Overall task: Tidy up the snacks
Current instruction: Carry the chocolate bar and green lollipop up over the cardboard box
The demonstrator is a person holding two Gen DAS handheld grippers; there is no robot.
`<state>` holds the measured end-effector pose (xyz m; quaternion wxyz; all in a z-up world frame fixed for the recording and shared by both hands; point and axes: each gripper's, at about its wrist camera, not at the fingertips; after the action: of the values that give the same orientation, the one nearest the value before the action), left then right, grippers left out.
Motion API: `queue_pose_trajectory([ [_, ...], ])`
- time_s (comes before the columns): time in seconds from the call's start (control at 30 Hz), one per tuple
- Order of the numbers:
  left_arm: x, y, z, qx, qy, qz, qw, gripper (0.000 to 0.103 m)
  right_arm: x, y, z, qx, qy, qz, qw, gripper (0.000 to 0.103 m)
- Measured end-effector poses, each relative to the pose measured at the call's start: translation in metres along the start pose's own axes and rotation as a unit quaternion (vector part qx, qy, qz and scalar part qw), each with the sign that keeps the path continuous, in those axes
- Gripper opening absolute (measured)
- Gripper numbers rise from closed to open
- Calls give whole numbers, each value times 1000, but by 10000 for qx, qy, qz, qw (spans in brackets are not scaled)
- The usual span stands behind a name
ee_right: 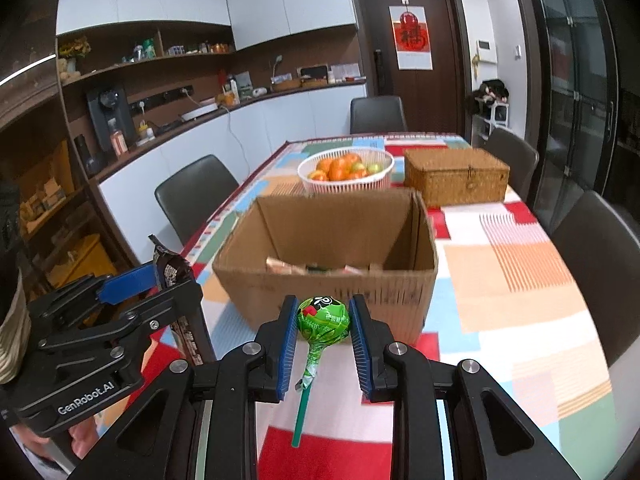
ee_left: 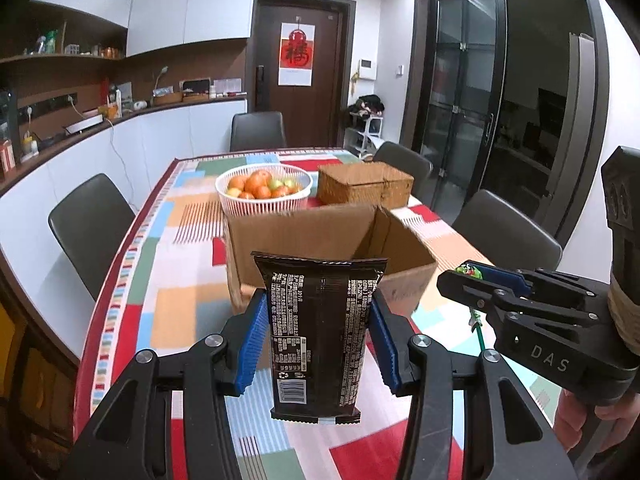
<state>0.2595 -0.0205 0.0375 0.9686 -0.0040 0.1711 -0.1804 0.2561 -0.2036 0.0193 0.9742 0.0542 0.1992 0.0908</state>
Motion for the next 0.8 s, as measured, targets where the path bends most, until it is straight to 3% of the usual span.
queue_pose_trajectory([
  [0.8,64,22,63,142,-261,256,9992,48,63,-6,75,-404,-243,-107,9988,27],
])
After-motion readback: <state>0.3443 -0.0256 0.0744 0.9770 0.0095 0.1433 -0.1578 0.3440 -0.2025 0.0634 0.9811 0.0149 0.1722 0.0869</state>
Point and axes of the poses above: each gripper's, at about its wrist camera, not at the fingertips, and x roughly the way its jaws point, y to its left, z to its top, and after that the axes turned 14 degrees about -y, right-handed
